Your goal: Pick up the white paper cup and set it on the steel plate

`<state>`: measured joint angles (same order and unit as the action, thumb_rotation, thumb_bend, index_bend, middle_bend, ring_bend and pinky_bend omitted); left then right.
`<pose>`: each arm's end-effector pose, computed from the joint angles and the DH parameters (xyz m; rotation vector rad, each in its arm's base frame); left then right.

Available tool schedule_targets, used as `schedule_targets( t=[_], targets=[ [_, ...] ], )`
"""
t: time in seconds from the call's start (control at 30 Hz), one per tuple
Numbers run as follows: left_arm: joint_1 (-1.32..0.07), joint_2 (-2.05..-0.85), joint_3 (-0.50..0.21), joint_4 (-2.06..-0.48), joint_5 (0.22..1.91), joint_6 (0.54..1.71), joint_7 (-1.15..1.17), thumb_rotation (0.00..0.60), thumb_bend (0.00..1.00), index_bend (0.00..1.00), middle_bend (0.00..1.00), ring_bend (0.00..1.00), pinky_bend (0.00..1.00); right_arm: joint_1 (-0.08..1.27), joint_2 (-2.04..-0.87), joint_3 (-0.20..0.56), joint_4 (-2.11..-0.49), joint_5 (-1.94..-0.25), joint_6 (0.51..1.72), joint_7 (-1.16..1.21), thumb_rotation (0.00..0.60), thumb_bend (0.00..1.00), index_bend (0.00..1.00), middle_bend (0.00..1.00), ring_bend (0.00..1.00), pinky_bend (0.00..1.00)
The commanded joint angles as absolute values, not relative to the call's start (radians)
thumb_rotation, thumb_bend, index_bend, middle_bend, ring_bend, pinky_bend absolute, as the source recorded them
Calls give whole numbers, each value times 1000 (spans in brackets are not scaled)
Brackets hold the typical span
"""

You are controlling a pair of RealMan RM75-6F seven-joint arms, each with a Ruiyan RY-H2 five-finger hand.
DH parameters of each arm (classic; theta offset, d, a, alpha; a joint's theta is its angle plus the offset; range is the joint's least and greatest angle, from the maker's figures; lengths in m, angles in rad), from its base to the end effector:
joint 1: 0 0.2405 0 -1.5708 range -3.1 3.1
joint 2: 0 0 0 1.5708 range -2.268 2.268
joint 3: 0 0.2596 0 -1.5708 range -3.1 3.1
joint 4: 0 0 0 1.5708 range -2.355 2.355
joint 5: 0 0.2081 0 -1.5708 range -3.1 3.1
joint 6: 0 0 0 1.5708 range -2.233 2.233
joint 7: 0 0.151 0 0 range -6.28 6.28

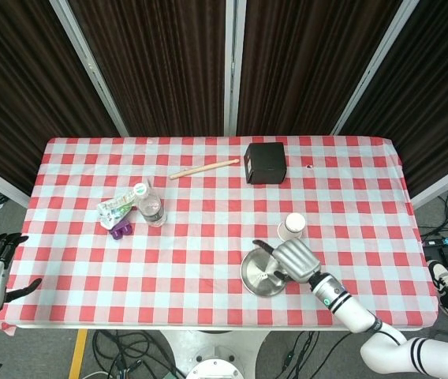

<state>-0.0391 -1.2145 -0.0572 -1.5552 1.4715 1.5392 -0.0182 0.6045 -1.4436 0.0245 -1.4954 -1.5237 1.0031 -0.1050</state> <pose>-0.3249 0.1749 0.1465 -1.2773 -0.9403 -0.9362 -0.1880 -0.2930 -0.0056 2.0804 -0.8748 0.9686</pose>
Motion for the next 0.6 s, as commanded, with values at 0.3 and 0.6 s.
schedule_targets(
  t=[0.3, 0.6],
  targets=[
    [-41, -1211, -55, -1565, 1478, 1539, -7, 600, 107, 204, 162, 116, 163, 535, -1292, 114, -1465, -1405, 1072, 190, 600, 159, 165, 302, 168, 305],
    [-42, -1202, -56, -1586, 1479, 1539, 14, 600, 107, 204, 162, 116, 163, 602, -1365, 133, -1330, -1285, 872, 220, 600, 159, 168, 206, 53, 164]
  ],
)
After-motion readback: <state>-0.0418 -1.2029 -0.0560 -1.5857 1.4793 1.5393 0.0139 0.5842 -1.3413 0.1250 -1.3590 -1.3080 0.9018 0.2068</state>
